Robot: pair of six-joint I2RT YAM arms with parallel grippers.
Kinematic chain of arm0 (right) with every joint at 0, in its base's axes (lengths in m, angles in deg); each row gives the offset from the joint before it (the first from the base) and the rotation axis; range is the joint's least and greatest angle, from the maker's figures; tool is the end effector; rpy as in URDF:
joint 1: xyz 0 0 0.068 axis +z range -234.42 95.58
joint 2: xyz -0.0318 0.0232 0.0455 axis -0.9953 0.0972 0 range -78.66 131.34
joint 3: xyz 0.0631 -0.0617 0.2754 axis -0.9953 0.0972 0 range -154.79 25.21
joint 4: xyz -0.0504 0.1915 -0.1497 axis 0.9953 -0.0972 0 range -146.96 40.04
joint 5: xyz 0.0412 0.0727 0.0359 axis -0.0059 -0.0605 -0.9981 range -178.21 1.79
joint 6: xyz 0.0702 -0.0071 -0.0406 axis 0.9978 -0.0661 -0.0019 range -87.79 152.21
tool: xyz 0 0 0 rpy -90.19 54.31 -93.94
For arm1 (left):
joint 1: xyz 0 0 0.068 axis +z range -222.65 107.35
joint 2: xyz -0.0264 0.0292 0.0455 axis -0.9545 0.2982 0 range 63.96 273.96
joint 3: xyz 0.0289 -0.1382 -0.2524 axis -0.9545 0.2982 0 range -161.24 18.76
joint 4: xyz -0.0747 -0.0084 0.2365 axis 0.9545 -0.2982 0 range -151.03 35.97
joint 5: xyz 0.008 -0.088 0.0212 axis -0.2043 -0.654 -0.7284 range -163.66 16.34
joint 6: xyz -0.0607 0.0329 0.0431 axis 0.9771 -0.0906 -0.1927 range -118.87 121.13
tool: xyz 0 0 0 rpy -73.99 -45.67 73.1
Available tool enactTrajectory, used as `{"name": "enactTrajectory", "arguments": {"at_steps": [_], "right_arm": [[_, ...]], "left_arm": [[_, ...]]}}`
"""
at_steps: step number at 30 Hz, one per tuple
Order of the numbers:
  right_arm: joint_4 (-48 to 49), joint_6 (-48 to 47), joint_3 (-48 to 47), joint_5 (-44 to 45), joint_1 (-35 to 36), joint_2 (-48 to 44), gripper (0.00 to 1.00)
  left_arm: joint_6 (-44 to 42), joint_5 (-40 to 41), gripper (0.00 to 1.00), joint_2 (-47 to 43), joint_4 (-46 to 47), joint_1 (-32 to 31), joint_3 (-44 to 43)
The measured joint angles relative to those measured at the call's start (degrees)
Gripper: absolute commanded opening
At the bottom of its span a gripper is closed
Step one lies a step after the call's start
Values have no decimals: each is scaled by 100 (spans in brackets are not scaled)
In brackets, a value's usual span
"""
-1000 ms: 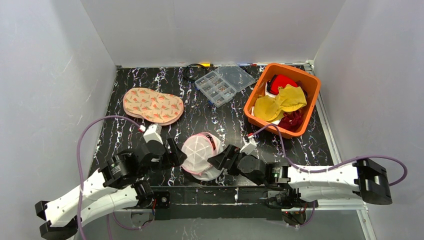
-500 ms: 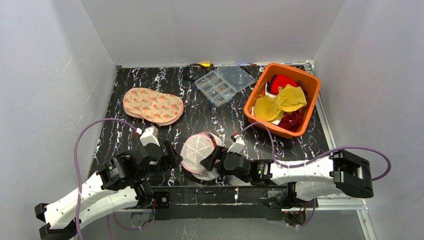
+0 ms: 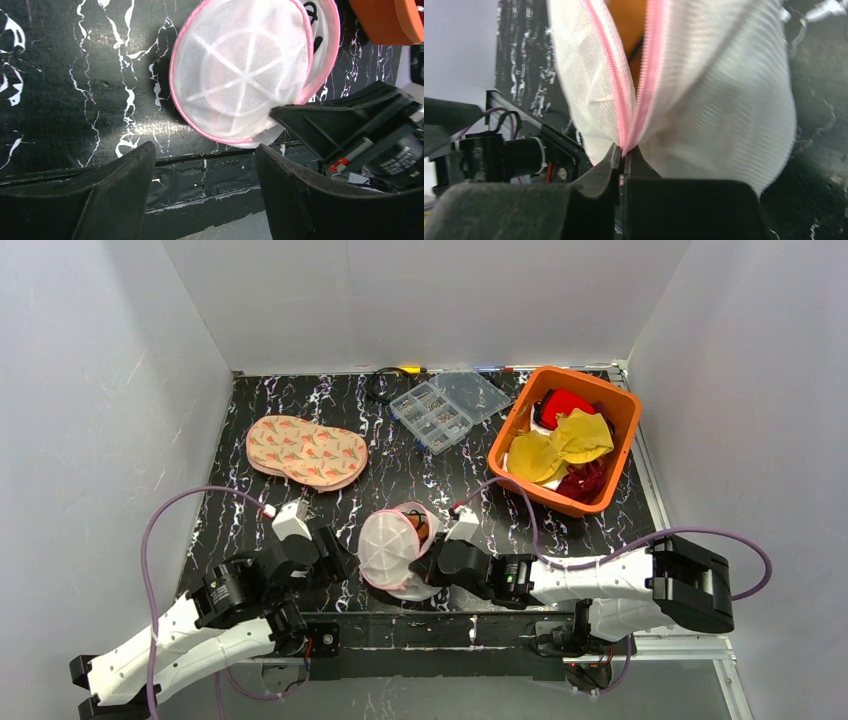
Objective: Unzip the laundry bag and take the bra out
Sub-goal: Pick up the laundry bag at the center of the board.
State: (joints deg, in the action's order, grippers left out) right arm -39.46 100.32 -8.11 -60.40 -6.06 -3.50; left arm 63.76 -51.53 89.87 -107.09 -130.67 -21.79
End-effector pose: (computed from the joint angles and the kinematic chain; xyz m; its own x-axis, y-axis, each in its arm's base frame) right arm 0.0881 0.2642 0.2047 -0.7684 0.3379 -0.5435 -0.1957 0.6846 0.7022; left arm 0.0674 -0.0576 0.2660 -0.7103 -0.4158 -0.5680 -0.0030 0.8087 -0.5882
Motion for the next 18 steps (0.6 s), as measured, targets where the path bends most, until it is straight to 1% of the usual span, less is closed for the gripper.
{"name": "enactTrajectory", "arguments": {"at_steps": [2,5,8,11,14,16,18], "right_arm": [[-96,-407,-195,-35,-2,-46,1],[-452,-1311,-857,-267,-17,-57,1],[-1128,-2339,-2076,-739,-72,149,1],[-1808,-3377,-3663,-1370,-125,682,1],[-2535,-4186,-4918,-1860,-142,1128,1],[-2975,-4623,-5390,-2074,-144,1241,1],[-3303,-4931,-5490,-2218,-164,1202,1]], "left_arm": [[28,59,69,-127,-107,0,-9],[133,275,68,-413,-417,0,-133],[332,597,67,-765,-769,0,-348],[564,946,67,-1143,-1143,0,-568],[649,1259,67,-1510,-1412,0,-844],[629,1432,68,-1655,-1543,0,-1093],[564,1574,70,-1696,-1615,0,-1351]]}}
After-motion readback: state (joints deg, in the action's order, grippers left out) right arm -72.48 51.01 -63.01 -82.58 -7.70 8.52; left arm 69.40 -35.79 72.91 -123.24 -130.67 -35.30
